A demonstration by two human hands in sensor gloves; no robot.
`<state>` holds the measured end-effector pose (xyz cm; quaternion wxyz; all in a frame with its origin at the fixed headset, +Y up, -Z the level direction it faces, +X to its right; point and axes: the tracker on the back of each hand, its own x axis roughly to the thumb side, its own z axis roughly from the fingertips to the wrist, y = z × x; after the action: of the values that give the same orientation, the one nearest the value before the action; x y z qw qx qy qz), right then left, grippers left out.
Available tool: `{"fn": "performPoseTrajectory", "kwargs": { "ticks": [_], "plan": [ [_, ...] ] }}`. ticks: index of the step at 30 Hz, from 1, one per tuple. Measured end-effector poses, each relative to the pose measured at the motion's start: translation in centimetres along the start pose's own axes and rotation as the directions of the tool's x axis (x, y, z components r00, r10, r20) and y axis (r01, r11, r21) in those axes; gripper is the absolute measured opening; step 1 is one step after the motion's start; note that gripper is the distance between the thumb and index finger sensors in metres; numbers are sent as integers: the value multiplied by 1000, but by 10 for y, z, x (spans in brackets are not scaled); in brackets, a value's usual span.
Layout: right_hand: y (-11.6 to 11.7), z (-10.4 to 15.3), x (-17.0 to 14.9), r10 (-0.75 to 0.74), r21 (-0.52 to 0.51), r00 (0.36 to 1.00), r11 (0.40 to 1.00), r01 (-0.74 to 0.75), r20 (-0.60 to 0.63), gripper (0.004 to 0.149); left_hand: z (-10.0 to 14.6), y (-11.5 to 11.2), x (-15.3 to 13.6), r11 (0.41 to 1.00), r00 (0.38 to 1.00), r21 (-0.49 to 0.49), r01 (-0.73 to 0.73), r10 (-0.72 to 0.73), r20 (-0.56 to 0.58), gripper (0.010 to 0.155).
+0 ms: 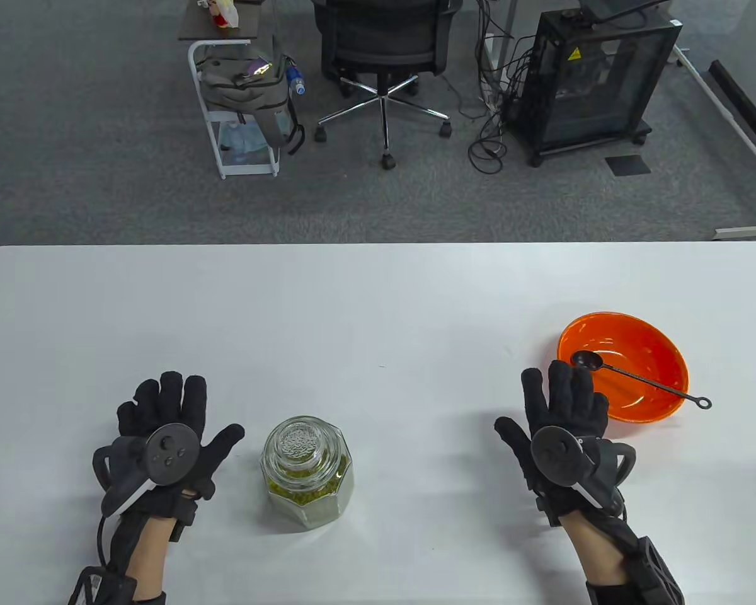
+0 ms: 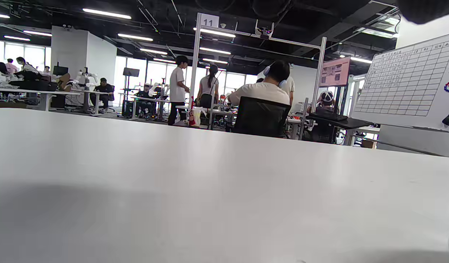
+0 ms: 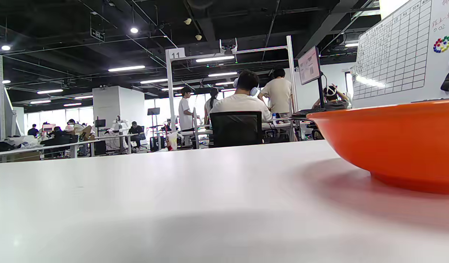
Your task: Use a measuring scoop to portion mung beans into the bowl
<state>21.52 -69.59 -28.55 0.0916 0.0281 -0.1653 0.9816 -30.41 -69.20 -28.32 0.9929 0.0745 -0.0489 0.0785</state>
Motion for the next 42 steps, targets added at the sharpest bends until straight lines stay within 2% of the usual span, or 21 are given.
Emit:
{"fn": "performPoseTrajectory", "kwargs": {
  "ticks": [18,33,36,42],
  "plan": [
    [1,0,0,1,4,1000,1000,-1,-3,84,0,-1,1,1000,1000,1,-21,21,8,94],
    [10,-5,-20,-18,55,996,998,23,-92,84,1,0,0,999,1000,10,-30,30,5,93],
    [10,-5,-22,-17,57,995,998,22,-98,84,4,5,2,994,997,76,-76,74,22,87],
    [10,-5,-23,-15,65,994,998,22,-107,84,13,22,23,975,986,173,-136,116,120,84]
  ]
}}
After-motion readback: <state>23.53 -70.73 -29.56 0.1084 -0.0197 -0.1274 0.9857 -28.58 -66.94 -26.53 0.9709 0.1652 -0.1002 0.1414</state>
